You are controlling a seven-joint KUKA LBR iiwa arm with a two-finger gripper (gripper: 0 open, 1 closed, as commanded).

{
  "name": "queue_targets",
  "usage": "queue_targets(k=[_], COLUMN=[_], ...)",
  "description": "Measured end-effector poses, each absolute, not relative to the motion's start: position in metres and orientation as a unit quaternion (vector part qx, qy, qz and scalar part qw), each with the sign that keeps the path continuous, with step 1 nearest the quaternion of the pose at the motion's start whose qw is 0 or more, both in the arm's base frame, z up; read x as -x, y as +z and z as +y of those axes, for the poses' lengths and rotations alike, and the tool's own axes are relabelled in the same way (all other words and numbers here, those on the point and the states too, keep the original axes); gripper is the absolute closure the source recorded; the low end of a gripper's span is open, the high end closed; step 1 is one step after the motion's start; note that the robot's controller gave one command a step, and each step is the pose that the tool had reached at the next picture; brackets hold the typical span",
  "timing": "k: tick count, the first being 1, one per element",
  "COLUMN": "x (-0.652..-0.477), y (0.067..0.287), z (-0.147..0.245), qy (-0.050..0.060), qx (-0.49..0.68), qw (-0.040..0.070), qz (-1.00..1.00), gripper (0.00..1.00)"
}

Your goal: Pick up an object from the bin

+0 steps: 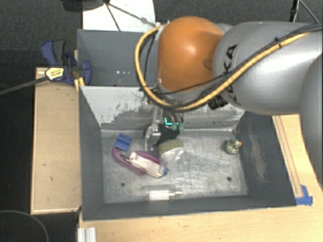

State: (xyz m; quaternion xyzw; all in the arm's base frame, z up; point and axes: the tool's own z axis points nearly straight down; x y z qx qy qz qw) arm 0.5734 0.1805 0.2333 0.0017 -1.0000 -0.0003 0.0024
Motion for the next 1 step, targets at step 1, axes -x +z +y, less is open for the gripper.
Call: queue_targets(k=[1], x=[-0.5385], y=[0.0715], z=[0.135], qy=[-0.003], qx=[0.134], qw=[-0.004], qz=[-0.991], gripper=[0.0])
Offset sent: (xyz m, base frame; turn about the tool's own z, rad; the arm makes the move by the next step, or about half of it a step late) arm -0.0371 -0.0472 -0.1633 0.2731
